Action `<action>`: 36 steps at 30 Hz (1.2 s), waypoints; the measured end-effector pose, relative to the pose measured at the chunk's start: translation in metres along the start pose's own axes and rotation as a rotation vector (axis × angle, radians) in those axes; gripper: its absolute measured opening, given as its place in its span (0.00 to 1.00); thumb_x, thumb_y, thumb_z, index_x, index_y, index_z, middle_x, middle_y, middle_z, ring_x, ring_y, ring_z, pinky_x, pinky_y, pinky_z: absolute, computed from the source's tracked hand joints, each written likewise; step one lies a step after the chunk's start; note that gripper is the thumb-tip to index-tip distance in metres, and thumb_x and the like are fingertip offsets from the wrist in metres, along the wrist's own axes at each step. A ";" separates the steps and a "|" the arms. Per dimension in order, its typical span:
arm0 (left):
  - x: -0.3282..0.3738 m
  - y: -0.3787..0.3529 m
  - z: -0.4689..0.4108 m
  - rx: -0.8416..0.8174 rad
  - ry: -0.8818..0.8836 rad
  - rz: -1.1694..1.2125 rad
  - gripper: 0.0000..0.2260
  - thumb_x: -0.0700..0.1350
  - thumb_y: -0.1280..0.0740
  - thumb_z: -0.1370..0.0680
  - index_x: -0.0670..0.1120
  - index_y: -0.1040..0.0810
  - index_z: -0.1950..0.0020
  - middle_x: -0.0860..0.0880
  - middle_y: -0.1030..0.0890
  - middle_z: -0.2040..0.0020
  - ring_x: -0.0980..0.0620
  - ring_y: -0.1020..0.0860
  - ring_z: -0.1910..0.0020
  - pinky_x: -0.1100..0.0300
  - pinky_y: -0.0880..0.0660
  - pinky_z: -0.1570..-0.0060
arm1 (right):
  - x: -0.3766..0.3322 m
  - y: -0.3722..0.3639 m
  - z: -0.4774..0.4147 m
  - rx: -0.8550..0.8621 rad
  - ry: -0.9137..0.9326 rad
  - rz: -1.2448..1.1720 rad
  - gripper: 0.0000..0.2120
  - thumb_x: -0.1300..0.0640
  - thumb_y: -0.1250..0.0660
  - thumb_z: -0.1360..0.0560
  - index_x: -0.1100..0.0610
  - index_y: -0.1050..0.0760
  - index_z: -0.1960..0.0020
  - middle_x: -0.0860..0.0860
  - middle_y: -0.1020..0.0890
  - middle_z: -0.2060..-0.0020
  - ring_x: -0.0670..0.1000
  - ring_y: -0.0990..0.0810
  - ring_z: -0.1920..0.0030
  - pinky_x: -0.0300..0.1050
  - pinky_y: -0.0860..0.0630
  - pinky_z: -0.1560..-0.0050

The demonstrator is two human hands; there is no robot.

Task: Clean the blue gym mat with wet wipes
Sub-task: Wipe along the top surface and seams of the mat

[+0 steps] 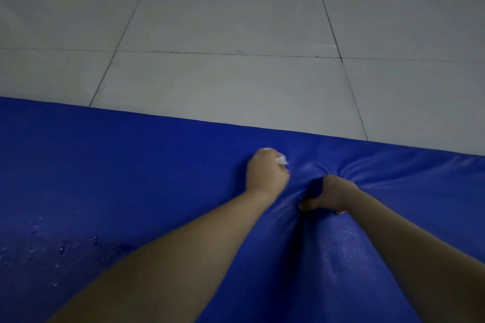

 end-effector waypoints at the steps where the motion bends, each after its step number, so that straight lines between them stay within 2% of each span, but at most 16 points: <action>1: 0.022 -0.020 0.007 -0.060 -0.073 -0.018 0.06 0.35 0.35 0.27 0.40 0.24 0.65 0.46 0.22 0.58 0.43 0.22 0.57 0.50 0.25 0.60 | -0.003 0.000 -0.001 -0.008 0.010 0.011 0.30 0.28 0.26 0.39 0.52 0.26 0.55 0.47 0.18 0.74 0.45 0.19 0.73 0.44 0.23 0.64; 4: 0.063 -0.058 0.028 -0.196 -0.307 -0.112 0.06 0.36 0.34 0.26 0.44 0.24 0.61 0.47 0.22 0.56 0.45 0.23 0.55 0.52 0.24 0.57 | -0.008 0.000 -0.002 -0.058 -0.006 0.028 0.17 0.45 0.27 0.28 0.54 0.22 0.45 0.51 0.16 0.63 0.48 0.16 0.72 0.42 0.19 0.62; 6: 0.060 -0.054 0.031 -0.208 -0.420 -0.231 0.02 0.39 0.35 0.23 0.43 0.23 0.55 0.44 0.22 0.52 0.44 0.24 0.52 0.49 0.25 0.52 | -0.012 0.000 -0.002 -0.095 0.005 0.041 0.18 0.41 0.27 0.30 0.52 0.22 0.48 0.50 0.17 0.63 0.46 0.18 0.75 0.40 0.22 0.65; 8: 0.040 -0.037 0.027 -0.192 -0.475 -0.312 0.04 0.41 0.37 0.20 0.42 0.23 0.51 0.44 0.23 0.49 0.43 0.26 0.51 0.49 0.28 0.50 | -0.010 -0.001 -0.001 -0.113 0.008 0.022 0.27 0.31 0.26 0.36 0.52 0.26 0.54 0.49 0.18 0.65 0.45 0.20 0.78 0.40 0.26 0.68; 11: -0.010 0.016 0.015 -0.132 -0.372 -0.302 0.05 0.43 0.37 0.19 0.43 0.25 0.52 0.47 0.23 0.51 0.46 0.26 0.53 0.48 0.28 0.53 | -0.001 0.000 0.000 -0.094 -0.032 -0.018 0.34 0.25 0.26 0.41 0.51 0.37 0.57 0.49 0.20 0.69 0.44 0.21 0.79 0.41 0.31 0.69; 15: -0.095 0.101 0.007 -0.015 -0.109 -0.347 0.04 0.44 0.37 0.19 0.45 0.26 0.52 0.49 0.23 0.51 0.47 0.25 0.55 0.48 0.26 0.54 | 0.002 -0.004 0.003 -0.091 -0.048 -0.016 0.36 0.24 0.28 0.40 0.51 0.40 0.58 0.47 0.22 0.79 0.44 0.20 0.76 0.41 0.33 0.67; 17: -0.125 0.131 0.013 0.057 0.016 -0.324 0.06 0.43 0.39 0.18 0.43 0.25 0.51 0.48 0.22 0.50 0.48 0.24 0.55 0.48 0.24 0.53 | 0.002 -0.002 0.006 -0.065 -0.048 -0.008 0.38 0.23 0.28 0.40 0.54 0.34 0.51 0.48 0.23 0.71 0.48 0.19 0.66 0.44 0.29 0.62; 19: -0.137 0.145 0.016 0.107 0.120 -0.295 0.07 0.40 0.39 0.18 0.41 0.23 0.52 0.46 0.20 0.48 0.47 0.22 0.54 0.50 0.23 0.53 | 0.000 0.001 0.011 -0.044 -0.052 -0.008 0.46 0.24 0.29 0.39 0.58 0.31 0.39 0.50 0.24 0.60 0.53 0.21 0.53 0.46 0.26 0.52; 21: -0.143 0.145 0.017 0.085 0.243 -0.224 0.08 0.39 0.38 0.18 0.39 0.19 0.49 0.45 0.18 0.44 0.45 0.19 0.51 0.51 0.21 0.51 | 0.001 0.001 0.026 0.010 -0.085 -0.068 0.51 0.25 0.29 0.37 0.60 0.36 0.29 0.56 0.25 0.40 0.59 0.24 0.37 0.52 0.25 0.40; 23: -0.146 0.139 0.013 0.008 0.301 -0.141 0.07 0.37 0.35 0.19 0.37 0.18 0.46 0.46 0.17 0.40 0.45 0.17 0.48 0.50 0.19 0.49 | 0.002 -0.007 0.047 0.074 -0.116 -0.110 0.55 0.24 0.31 0.35 0.60 0.45 0.24 0.61 0.38 0.27 0.63 0.30 0.29 0.58 0.28 0.33; 25: -0.153 0.142 0.020 -0.047 0.376 -0.105 0.07 0.34 0.34 0.21 0.37 0.18 0.46 0.45 0.16 0.42 0.46 0.17 0.49 0.51 0.19 0.50 | -0.002 -0.036 0.068 -0.030 -0.111 -0.092 0.61 0.23 0.30 0.38 0.59 0.49 0.22 0.61 0.43 0.25 0.62 0.32 0.27 0.58 0.29 0.32; 27: -0.151 0.142 0.020 -0.059 0.394 -0.115 0.06 0.34 0.31 0.23 0.39 0.19 0.47 0.44 0.16 0.47 0.49 0.19 0.54 0.56 0.21 0.58 | -0.004 -0.058 0.085 -0.077 -0.119 -0.079 0.63 0.24 0.26 0.42 0.58 0.50 0.23 0.60 0.41 0.27 0.61 0.30 0.29 0.57 0.28 0.34; 29: -0.133 0.129 0.020 -0.070 0.335 -0.126 0.03 0.36 0.29 0.24 0.40 0.20 0.52 0.46 0.17 0.50 0.54 0.22 0.61 0.66 0.28 0.69 | -0.007 -0.060 0.088 -0.077 -0.115 -0.061 0.63 0.26 0.24 0.43 0.57 0.48 0.24 0.59 0.38 0.29 0.61 0.28 0.31 0.56 0.26 0.36; 31: -0.106 0.094 0.020 -0.118 0.221 -0.074 0.02 0.38 0.30 0.23 0.40 0.21 0.54 0.48 0.18 0.51 0.57 0.20 0.65 0.71 0.31 0.76 | -0.011 -0.052 0.079 -0.095 -0.102 -0.037 0.63 0.26 0.22 0.46 0.57 0.43 0.25 0.59 0.33 0.31 0.60 0.28 0.32 0.55 0.26 0.36; 34: -0.044 0.028 0.024 -0.169 -0.010 -0.109 0.03 0.38 0.33 0.21 0.39 0.22 0.53 0.48 0.18 0.49 0.50 0.17 0.55 0.73 0.32 0.71 | -0.011 -0.045 0.070 -0.090 -0.089 0.001 0.62 0.26 0.21 0.51 0.57 0.37 0.28 0.57 0.28 0.32 0.59 0.27 0.33 0.53 0.26 0.37; 36: 0.004 -0.014 0.030 -0.215 -0.164 -0.144 0.04 0.37 0.35 0.20 0.39 0.22 0.53 0.45 0.18 0.45 0.46 0.19 0.47 0.69 0.29 0.62 | -0.011 -0.043 0.067 -0.059 -0.090 0.005 0.60 0.26 0.21 0.51 0.57 0.35 0.29 0.55 0.26 0.33 0.58 0.26 0.33 0.52 0.25 0.37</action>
Point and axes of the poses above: each hand's wrist, its own z-axis away from the middle knuckle, its own y-axis out of the back of the hand, x = y × z, the point moved 10 cm from there along -z, towards the middle knuckle
